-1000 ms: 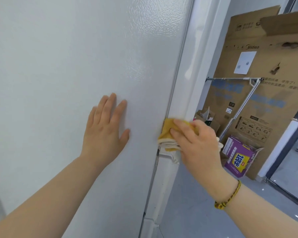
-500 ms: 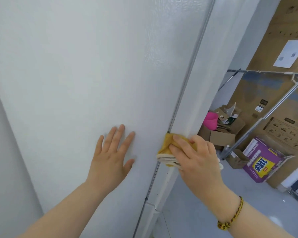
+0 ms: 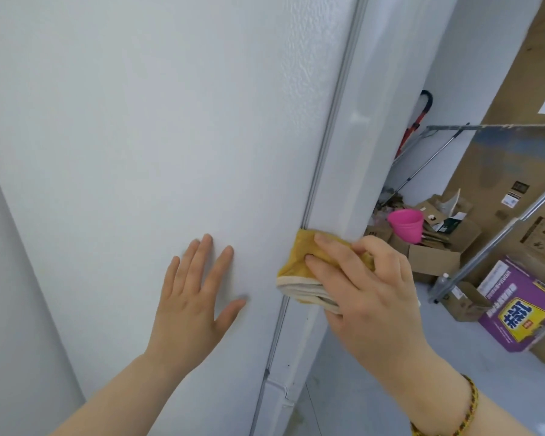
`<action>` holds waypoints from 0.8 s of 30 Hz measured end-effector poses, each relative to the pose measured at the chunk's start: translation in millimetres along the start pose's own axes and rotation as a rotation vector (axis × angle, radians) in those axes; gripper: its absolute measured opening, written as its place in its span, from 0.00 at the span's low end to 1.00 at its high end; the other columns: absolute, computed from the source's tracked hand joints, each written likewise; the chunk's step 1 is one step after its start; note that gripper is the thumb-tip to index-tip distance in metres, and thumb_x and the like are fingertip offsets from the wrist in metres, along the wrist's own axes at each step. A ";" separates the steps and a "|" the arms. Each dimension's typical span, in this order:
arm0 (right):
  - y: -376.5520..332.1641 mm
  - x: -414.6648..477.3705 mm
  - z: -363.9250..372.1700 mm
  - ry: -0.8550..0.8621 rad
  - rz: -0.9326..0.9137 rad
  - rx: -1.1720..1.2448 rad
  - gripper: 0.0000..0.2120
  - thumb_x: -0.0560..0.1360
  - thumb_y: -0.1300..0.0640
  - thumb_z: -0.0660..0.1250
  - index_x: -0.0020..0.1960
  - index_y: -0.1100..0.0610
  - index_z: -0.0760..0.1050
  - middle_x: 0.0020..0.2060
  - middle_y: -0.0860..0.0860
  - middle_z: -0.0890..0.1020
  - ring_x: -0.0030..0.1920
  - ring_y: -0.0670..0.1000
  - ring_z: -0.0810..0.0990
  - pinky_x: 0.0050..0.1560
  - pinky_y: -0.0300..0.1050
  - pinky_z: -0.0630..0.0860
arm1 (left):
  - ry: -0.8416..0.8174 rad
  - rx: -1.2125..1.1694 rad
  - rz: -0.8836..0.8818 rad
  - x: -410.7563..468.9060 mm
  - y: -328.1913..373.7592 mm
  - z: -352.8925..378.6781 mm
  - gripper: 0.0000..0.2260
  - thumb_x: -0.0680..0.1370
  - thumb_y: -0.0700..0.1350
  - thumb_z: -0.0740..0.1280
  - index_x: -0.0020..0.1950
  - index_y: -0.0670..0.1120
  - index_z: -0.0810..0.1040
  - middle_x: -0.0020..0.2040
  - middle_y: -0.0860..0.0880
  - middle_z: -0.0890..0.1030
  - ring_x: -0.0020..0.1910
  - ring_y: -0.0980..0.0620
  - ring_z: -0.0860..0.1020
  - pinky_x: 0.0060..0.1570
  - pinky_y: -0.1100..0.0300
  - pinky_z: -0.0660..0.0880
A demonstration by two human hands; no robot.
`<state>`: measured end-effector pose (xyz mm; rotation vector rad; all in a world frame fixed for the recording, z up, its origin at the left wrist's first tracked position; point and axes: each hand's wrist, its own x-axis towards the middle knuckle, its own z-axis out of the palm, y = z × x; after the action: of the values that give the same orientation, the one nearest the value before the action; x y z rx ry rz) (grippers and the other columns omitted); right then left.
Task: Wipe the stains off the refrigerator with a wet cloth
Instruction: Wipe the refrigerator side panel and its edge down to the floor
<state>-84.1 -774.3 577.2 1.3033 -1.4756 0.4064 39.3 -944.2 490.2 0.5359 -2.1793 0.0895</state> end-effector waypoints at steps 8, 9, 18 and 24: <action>5.4 -2.9 3.4 -0.031 -0.054 0.021 0.12 0.69 0.60 0.63 0.50 0.58 0.81 0.52 0.52 0.82 0.47 0.57 0.66 0.42 0.52 0.71 | 0.160 -0.095 0.084 -28.3 -9.6 52.3 0.27 0.78 0.63 0.47 0.71 0.50 0.54 0.70 0.41 0.57 0.71 0.44 0.51 0.70 0.53 0.46; 3.8 -7.1 5.7 -0.024 -0.052 0.015 0.13 0.70 0.59 0.62 0.51 0.58 0.81 0.53 0.52 0.82 0.48 0.57 0.66 0.44 0.50 0.70 | 0.199 -0.106 0.088 -31.9 -9.0 60.3 0.27 0.77 0.64 0.47 0.71 0.50 0.53 0.71 0.41 0.56 0.71 0.45 0.50 0.70 0.52 0.47; -34.5 -45.9 14.3 0.361 -0.021 -0.112 0.14 0.73 0.60 0.61 0.55 0.59 0.79 0.55 0.53 0.79 0.52 0.63 0.75 0.52 0.33 0.65 | 0.431 -0.121 0.154 -24.1 -20.4 98.2 0.31 0.77 0.63 0.44 0.71 0.43 0.56 0.71 0.38 0.61 0.69 0.42 0.52 0.64 0.49 0.46; -44.4 -76.2 52.6 0.202 -0.117 -0.524 0.14 0.62 0.64 0.64 0.46 0.58 0.81 0.49 0.54 0.83 0.42 0.62 0.78 0.35 0.46 0.72 | 0.516 -0.160 0.167 -25.5 -20.3 111.1 0.29 0.74 0.58 0.53 0.71 0.45 0.55 0.71 0.37 0.62 0.69 0.44 0.51 0.65 0.49 0.44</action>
<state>-84.2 -793.7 476.3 0.8935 -1.2198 0.0599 -21.2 -981.5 398.8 0.2065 -1.7025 0.1269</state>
